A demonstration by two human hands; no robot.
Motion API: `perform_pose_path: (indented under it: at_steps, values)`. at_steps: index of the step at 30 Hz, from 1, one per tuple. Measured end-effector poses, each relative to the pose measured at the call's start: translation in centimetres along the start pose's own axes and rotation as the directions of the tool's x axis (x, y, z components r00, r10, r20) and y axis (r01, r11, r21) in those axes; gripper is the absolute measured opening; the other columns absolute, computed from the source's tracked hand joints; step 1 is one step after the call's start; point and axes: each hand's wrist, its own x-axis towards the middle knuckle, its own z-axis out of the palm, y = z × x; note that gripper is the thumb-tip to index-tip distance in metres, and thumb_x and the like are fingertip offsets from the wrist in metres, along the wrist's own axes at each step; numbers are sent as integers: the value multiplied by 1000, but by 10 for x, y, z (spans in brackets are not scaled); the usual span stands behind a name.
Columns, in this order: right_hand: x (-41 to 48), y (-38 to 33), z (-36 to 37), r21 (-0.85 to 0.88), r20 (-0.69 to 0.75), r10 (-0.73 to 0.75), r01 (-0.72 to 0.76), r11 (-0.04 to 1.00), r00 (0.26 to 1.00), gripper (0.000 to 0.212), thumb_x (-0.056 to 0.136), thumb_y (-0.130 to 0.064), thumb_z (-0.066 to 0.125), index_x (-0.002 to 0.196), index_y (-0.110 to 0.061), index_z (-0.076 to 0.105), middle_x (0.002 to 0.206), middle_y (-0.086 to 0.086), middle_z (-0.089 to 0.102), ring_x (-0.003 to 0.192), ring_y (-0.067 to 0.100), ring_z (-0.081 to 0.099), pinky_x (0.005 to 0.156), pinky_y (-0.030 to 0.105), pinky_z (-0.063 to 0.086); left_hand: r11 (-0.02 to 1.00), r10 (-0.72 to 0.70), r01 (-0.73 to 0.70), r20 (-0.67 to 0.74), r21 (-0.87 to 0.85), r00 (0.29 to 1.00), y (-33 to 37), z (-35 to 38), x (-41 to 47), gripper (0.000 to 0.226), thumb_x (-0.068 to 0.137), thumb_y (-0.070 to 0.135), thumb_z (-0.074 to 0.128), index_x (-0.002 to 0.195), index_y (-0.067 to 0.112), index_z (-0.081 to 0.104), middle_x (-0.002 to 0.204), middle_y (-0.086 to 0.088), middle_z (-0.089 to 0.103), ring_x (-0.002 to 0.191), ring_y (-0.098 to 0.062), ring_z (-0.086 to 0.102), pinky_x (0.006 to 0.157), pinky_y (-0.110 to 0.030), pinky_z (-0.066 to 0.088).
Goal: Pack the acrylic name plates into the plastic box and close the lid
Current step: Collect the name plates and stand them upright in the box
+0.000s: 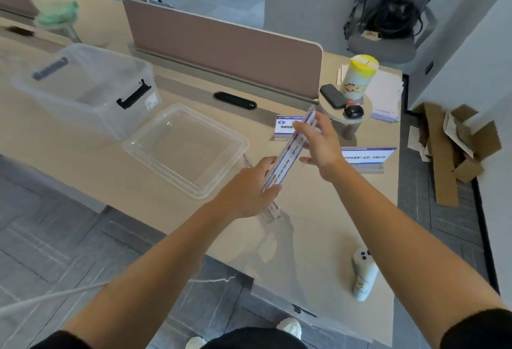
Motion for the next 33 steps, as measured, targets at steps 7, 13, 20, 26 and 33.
perform_pose_path:
  at_steps: [7,13,20,26,33]
  values:
    - [-37,-65,135,-13,96,2,0,1000,995,38,88,-38,64,123,-33,51,103,-5,61,99,26,62,91,54,51,941,252,-277,-143,-194,957,-77,-102,-90,65,97,14,54,153,31,26,151,19,32,133,3,37,103,-13,41]
    - [-49,-102,249,9,237,6,-8,1000,971,21,90,-42,61,109,-36,54,105,-3,60,99,30,62,91,55,52,958,171,-226,-278,-179,945,-153,-176,-136,65,96,17,55,144,53,30,149,19,40,132,-5,46,105,-27,46]
    - [-10,-115,354,-8,327,48,-48,999,944,13,89,-42,60,98,-35,55,102,-4,60,96,29,61,90,56,52,994,102,-108,-370,4,923,-226,-231,-133,73,93,23,62,142,57,19,148,13,35,131,-4,42,105,-34,45]
    - [57,-128,431,4,341,56,-61,998,938,27,88,-42,62,111,-32,52,100,-1,62,95,29,61,88,55,53,983,25,-96,-405,-156,914,-290,-279,-90,78,92,17,65,143,56,22,154,12,24,133,1,36,106,-37,47]
    - [121,-146,497,-43,296,43,-32,999,954,45,86,-43,65,126,-29,50,92,6,69,85,27,67,72,45,57,976,-43,-38,-359,-214,932,-352,-331,-47,81,94,14,62,141,63,19,152,14,34,133,-10,45,102,-36,50]
